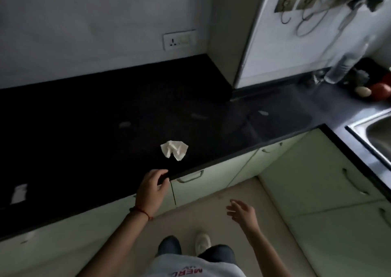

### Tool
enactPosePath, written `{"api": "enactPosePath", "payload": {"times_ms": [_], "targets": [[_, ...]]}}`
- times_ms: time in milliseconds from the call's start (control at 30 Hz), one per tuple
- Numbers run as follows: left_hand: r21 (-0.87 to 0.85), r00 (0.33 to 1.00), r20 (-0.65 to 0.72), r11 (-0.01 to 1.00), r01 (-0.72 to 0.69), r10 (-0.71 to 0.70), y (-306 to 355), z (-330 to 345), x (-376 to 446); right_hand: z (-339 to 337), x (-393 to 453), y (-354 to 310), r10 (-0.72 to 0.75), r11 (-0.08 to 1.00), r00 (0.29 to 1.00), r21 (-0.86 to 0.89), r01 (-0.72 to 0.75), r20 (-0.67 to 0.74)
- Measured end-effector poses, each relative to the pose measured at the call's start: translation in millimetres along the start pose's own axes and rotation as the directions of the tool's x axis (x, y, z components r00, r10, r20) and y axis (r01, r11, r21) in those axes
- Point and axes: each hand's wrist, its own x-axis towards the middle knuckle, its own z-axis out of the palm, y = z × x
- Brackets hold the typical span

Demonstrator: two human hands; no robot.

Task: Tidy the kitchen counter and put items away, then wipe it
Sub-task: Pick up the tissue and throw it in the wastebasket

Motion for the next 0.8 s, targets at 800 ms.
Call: {"api": "enactPosePath", "payload": {"times_ms": [800], "targets": [[0.341, 0.966, -0.136, 0.906, 0.252, -0.218, -60, -2, 7, 150, 72, -158, -0.452, 0.518, 0.816, -0.638, 0.569, 0.361]]}}
